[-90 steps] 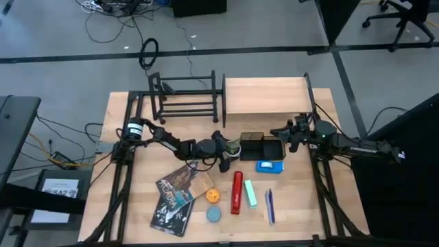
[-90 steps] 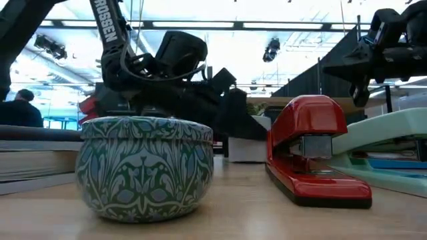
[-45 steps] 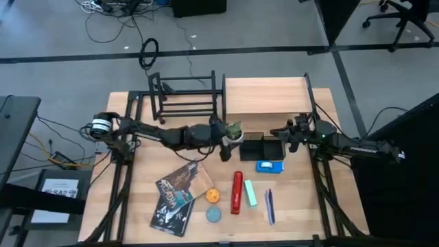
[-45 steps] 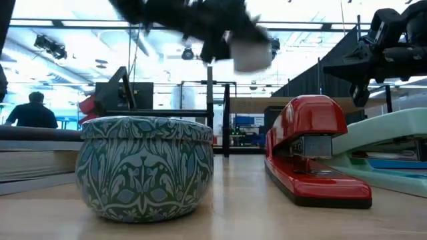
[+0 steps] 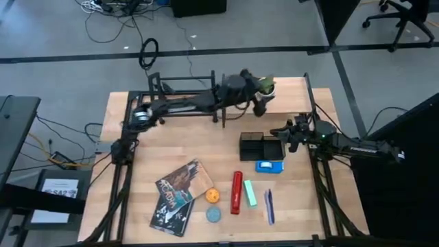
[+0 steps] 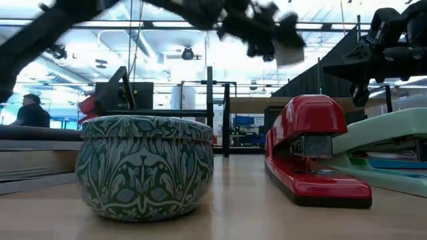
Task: Stock shelves
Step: Put the white vase plant on the shelf
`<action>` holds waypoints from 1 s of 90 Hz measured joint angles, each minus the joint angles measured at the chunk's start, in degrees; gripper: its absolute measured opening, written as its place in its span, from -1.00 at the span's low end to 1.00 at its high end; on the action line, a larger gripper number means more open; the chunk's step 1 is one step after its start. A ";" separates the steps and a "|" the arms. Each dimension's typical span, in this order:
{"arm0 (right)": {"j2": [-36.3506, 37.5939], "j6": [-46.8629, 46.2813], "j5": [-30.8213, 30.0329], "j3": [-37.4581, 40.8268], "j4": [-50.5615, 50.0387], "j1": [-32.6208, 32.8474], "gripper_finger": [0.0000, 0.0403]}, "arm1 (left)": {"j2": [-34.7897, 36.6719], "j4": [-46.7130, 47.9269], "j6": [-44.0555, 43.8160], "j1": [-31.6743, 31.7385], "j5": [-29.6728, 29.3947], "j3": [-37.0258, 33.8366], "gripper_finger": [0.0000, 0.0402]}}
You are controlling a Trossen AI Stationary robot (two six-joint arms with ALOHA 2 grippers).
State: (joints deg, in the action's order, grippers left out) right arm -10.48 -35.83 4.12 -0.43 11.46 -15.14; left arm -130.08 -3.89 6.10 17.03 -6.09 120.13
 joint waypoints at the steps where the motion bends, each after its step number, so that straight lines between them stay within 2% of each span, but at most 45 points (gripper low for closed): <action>1: 0.00 0.00 0.00 0.00 0.09 0.00 -0.97 | -0.70 0.03 -0.27 0.16 0.01 0.64 0.68; 13: 0.00 0.00 0.00 0.00 0.40 0.00 -0.97 | -7.34 -0.16 -3.34 1.51 0.02 6.23 0.68; 25: 0.00 0.00 0.01 0.00 0.48 0.00 -0.97 | -10.03 -0.26 -3.75 2.10 -0.90 7.35 0.75; 90: 0.00 -0.01 0.01 0.00 1.10 0.00 -0.97 | -10.06 1.08 -3.31 3.31 -1.48 7.40 0.80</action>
State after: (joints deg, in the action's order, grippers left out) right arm -10.48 -35.84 4.13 -0.43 12.56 -15.14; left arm -140.14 -2.81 2.79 20.34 -7.57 127.52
